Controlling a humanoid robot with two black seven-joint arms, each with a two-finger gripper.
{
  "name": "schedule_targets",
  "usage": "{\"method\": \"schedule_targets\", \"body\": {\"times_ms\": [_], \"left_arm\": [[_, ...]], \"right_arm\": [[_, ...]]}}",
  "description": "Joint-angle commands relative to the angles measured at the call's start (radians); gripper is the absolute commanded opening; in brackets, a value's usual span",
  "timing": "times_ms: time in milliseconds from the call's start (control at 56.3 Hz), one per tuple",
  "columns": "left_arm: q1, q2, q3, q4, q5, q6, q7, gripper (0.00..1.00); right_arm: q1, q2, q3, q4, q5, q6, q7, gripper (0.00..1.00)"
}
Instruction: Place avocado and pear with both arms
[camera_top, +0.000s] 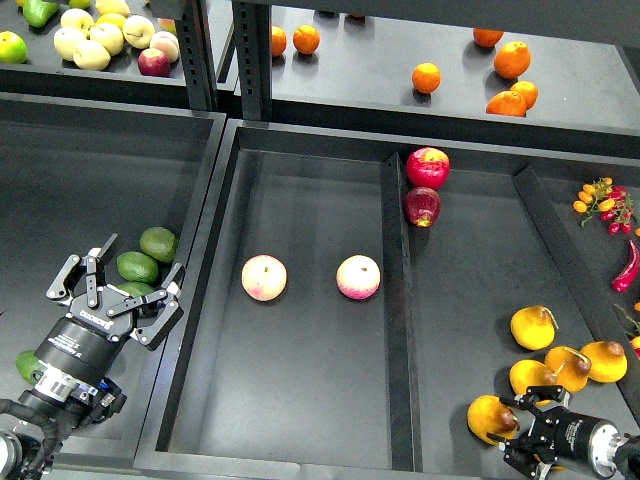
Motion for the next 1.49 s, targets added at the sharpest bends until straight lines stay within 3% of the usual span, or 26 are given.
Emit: {"method": "schedule_targets", "body": {"times_ms": [0, 231, 497, 764, 977, 1368, 1474], "left_arm": [[0.002, 0.000, -0.001, -0.002, 0.001, 0.000, 0.000, 0.99], [0.002, 0.000, -0.004, -0.007, 0.001, 0.000, 0.000, 0.99], [0.026, 0.000, 0.002, -0.013, 0.030, 0.000, 0.000, 0.99], [0.026, 0.000, 0.004, -0.008, 0.041, 0.000, 0.000, 0.99], [0.021, 0.000, 0.007, -0.002, 0.042, 0.000, 0.000, 0.99], [0.000, 0.000, 0.012, 0.065, 0.049, 0.000, 0.000, 0.99], [-0.003, 0.000, 0.003, 0.111, 0.049, 0.000, -0.044, 0.99]], "right_arm": [[0.019, 0.003, 0.058, 0.003, 0.002, 0.000, 0.000, 0.99], [0.085, 0.089, 0.217, 0.024, 0.028, -0.003, 0.000, 0.99], [0.142, 0.351, 0.453, 0.087, 0.084, -0.123, 0.000, 0.99], [0.192, 0.629, 0.665, 0.090, 0.083, -0.127, 0.000, 0.99], [0.186, 0.629, 0.802, 0.119, 0.074, -0.089, 0.000, 0.99], [0.146, 0.629, 0.765, 0.110, 0.051, 0.176, 0.000, 1.00], [0.073, 0.629, 0.684, 0.110, 0.043, 0.236, 0.000, 1.00]]}}
